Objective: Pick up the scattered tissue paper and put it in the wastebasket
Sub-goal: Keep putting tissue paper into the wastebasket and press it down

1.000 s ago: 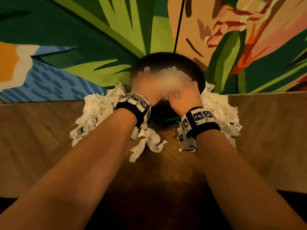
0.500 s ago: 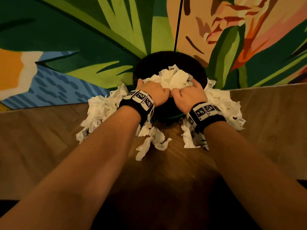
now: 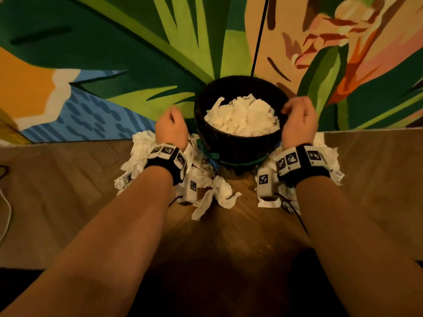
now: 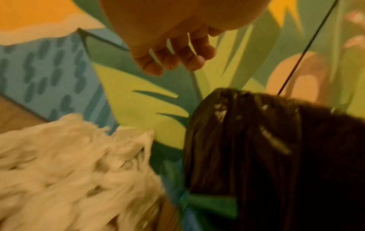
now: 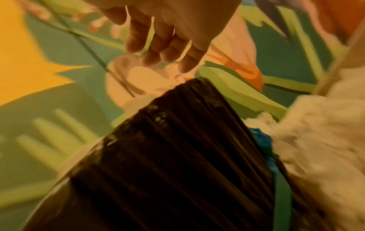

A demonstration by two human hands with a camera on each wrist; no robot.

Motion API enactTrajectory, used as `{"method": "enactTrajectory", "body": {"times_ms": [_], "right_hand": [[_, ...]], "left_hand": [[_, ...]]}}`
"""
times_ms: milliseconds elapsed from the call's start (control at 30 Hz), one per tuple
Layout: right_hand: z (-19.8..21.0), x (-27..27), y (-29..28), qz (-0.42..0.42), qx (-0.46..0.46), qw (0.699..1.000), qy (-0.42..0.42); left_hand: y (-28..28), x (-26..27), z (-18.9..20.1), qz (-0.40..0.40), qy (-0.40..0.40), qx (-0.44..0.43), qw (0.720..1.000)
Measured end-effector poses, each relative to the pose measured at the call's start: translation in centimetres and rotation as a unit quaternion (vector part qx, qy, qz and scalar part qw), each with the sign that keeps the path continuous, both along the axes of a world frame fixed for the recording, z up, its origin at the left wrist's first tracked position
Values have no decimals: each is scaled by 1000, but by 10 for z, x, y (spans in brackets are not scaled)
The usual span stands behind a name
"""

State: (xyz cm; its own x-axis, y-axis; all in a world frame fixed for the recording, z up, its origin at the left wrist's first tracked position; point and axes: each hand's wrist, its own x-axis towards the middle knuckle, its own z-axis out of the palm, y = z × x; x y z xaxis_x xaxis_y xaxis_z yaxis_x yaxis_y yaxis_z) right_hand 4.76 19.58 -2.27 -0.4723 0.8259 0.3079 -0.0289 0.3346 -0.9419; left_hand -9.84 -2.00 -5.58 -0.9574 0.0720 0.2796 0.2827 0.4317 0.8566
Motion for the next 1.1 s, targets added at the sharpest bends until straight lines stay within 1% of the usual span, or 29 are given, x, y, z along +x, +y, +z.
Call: {"method": "enactTrajectory", "body": {"times_ms": [33,67,100,133,167,200,233,267,300,333,367,400,433,467,500,533,567,633,733,767,833,900,1000,1067,1100], "right_hand": [[-8,4,10,-25,-70,997,-6],[-20,9,19,-48,-151,987,-14],[-37,17,27,-71,-228,971,-20],[-57,26,31,-84,-303,948,-47],[-77,36,33,-112,-338,928,-108],[-98,44,32,-119,-324,916,-204],[-118,53,24,-105,-283,903,-306],[-137,59,15,-86,-251,888,-376],[-153,63,2,-28,-220,879,-422],[-166,66,-13,30,-183,871,-456],[-179,68,-27,90,-134,858,-487],[-185,66,-43,162,-73,832,-525],[-192,63,-56,222,-32,809,-543],[-200,58,-66,266,-4,793,-549],[-205,55,-75,294,9,783,-548],[-208,51,-83,313,19,773,-551],[-212,48,-88,321,15,773,-547],[-218,43,-95,332,10,779,-532],[-224,41,-100,348,38,777,-523],[-226,42,-99,347,44,774,-529],[-229,45,-99,341,46,765,-545],[-230,46,-98,338,46,753,-563],[-230,47,-96,349,50,737,-577],[-229,49,-94,357,65,736,-571],[-229,51,-93,356,61,743,-563]], "left_hand": [[-5,4,-13,-2,-13,-37,999],[-11,10,-27,-20,-17,-91,996],[-16,16,-42,-48,-22,-153,987],[-21,23,-58,-83,-33,-216,972],[-26,31,-73,-121,-54,-275,952],[-29,37,-87,-163,-86,-328,927],[-31,45,-101,-206,-125,-375,895],[-32,53,-114,-247,-160,-415,861],[-32,61,-125,-285,-191,-441,829],[-30,69,-134,-312,-216,-456,805],[-29,76,-141,-325,-239,-461,791],[-28,83,-147,-330,-260,-462,781],[-27,89,-151,-334,-274,-464,774],[-27,93,-155,-336,-281,-469,767],[-27,97,-157,-335,-282,-475,763],[-27,100,-159,-327,-282,-477,765],[-28,101,-159,-315,-284,-471,774],[-28,102,-159,-278,-301,-439,800],[-29,99,-154,-214,-315,-392,838],[-30,97,-153,-192,-315,-380,848],[-33,92,-152,-160,-319,-364,861],[-34,88,-153,-154,-327,-359,860],[-34,81,-154,-169,-326,-361,857],[-32,76,-156,-189,-316,-365,855],[-32,73,-156,-203,-308,-370,853]]}}
